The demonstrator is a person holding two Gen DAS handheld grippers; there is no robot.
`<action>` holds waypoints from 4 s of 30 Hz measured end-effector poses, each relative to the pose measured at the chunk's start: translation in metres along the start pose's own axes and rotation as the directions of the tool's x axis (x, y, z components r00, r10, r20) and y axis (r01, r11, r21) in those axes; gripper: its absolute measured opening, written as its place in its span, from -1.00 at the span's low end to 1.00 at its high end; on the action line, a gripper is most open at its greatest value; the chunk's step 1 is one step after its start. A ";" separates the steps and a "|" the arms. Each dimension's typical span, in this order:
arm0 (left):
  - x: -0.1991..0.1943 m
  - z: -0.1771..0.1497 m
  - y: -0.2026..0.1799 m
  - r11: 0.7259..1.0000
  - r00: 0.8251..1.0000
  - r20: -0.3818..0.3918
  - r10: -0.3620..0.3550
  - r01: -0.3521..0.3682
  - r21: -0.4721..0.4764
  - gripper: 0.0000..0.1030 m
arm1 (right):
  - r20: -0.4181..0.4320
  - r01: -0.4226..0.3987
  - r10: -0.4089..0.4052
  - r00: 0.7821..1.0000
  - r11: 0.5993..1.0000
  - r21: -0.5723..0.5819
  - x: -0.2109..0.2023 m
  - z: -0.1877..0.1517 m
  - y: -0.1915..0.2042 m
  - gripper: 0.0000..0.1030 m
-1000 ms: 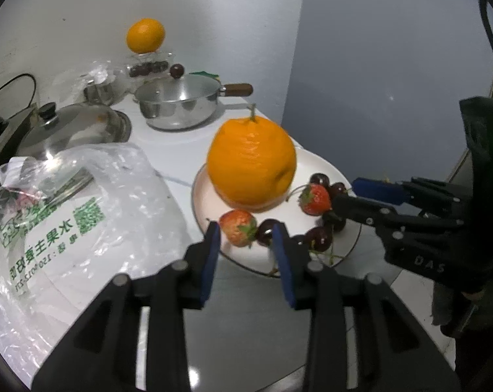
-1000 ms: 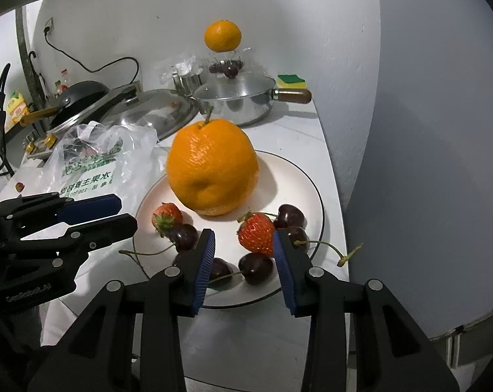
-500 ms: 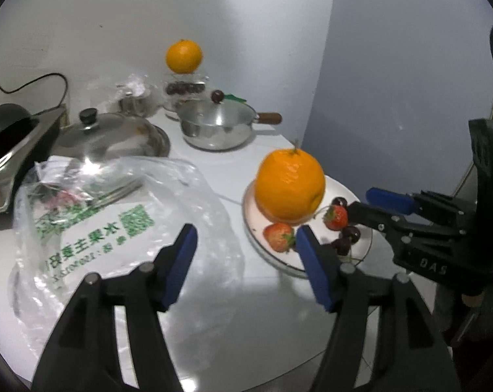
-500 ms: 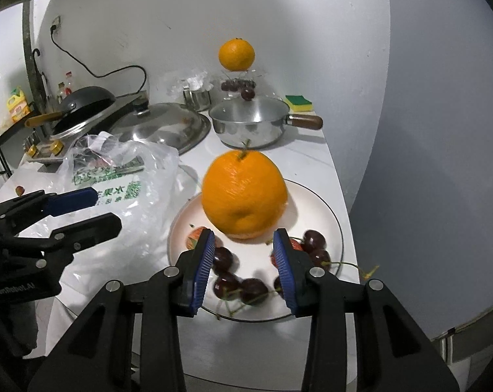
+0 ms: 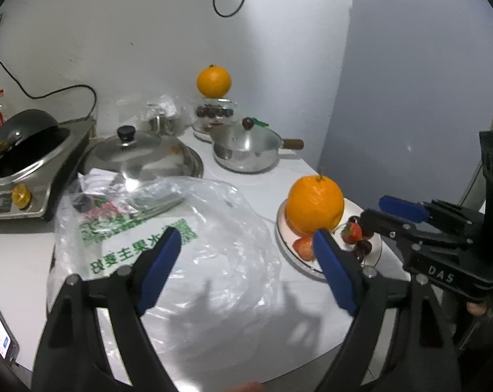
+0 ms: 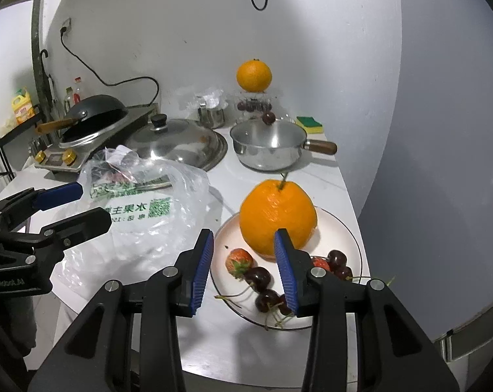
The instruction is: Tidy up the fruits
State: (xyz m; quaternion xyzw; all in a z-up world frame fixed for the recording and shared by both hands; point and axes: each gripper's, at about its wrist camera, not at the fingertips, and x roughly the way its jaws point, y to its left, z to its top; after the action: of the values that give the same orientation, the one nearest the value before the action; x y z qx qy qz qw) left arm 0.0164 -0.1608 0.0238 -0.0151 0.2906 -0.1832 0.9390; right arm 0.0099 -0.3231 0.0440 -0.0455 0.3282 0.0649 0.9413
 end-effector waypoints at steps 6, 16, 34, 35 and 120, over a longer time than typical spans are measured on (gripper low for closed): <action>-0.022 0.005 0.015 0.999 0.999 0.036 0.031 -0.030 -0.021 0.77 | 0.036 0.007 -0.007 0.999 1.000 -0.015 -0.013 0.008 0.020 0.00; -0.068 0.015 0.034 0.997 0.989 0.130 0.077 -0.072 -0.039 0.77 | 0.141 0.025 -0.020 0.990 0.999 -0.029 -0.045 0.029 0.047 0.02; -0.133 0.029 0.044 0.996 0.953 0.289 0.090 -0.089 -0.015 0.77 | 0.296 0.081 -0.064 0.953 0.996 -0.046 -0.108 0.047 0.077 0.24; -0.137 0.028 0.043 0.996 0.951 0.298 0.084 -0.084 -0.013 0.77 | 0.302 0.084 -0.067 0.951 0.995 -0.045 -0.111 0.047 0.078 0.25; -0.175 0.023 0.024 0.996 0.925 0.372 0.074 -0.089 0.025 0.92 | 0.361 0.104 -0.092 0.928 0.995 -0.013 -0.149 0.024 0.079 0.26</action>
State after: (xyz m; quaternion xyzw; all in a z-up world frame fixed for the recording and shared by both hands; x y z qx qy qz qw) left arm -0.0966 -0.0785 0.1337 -0.0180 0.1045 -0.1439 0.9839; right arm -0.1025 -0.2558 0.1524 -0.0641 0.1467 0.0302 0.9866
